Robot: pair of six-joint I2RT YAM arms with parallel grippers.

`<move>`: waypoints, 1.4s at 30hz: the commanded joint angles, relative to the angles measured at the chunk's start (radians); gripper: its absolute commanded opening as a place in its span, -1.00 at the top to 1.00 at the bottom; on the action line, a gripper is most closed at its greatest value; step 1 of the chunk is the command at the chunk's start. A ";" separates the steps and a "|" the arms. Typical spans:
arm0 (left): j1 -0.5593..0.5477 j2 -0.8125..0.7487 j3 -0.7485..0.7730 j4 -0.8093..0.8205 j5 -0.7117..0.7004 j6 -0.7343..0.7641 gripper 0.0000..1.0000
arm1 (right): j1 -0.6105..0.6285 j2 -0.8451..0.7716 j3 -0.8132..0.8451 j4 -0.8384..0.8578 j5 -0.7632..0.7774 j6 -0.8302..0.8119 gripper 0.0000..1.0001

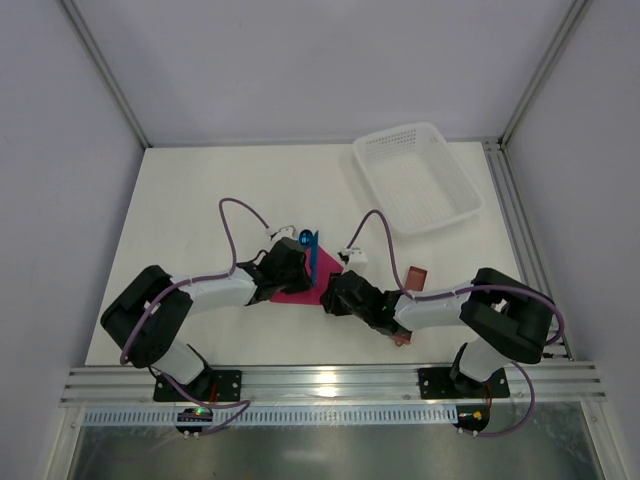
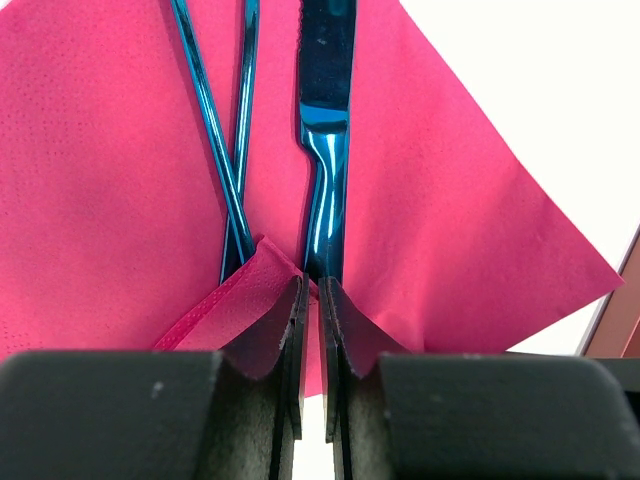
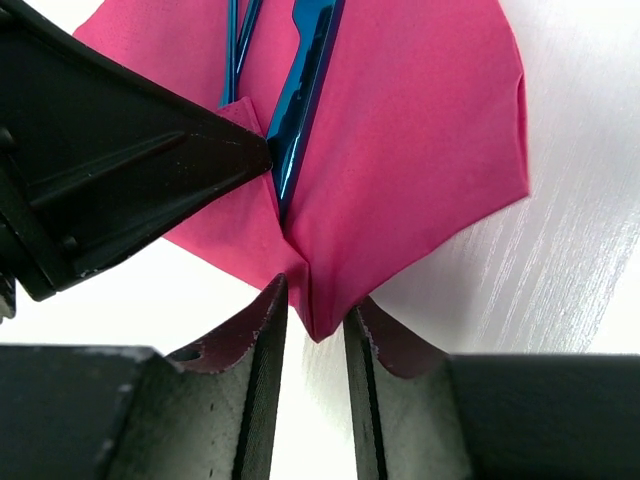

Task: Place the utensils on the paper napkin and roll it up
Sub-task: Roll the napkin at the center of the board.

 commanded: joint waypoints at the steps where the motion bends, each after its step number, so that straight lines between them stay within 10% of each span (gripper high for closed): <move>1: -0.002 0.000 0.012 0.010 -0.010 0.005 0.75 | 0.008 0.007 0.050 -0.010 0.016 0.004 0.37; 9: 0.000 -0.003 0.007 0.013 -0.013 0.004 0.75 | 0.006 0.031 0.093 -0.060 0.022 0.030 0.37; 18: -0.002 -0.005 0.009 0.011 -0.015 0.002 0.75 | 0.006 0.043 0.125 -0.157 0.050 0.041 0.92; 42: 0.000 -0.003 0.000 0.017 -0.016 -0.007 0.75 | 0.043 0.025 0.168 -0.077 0.018 -0.025 0.50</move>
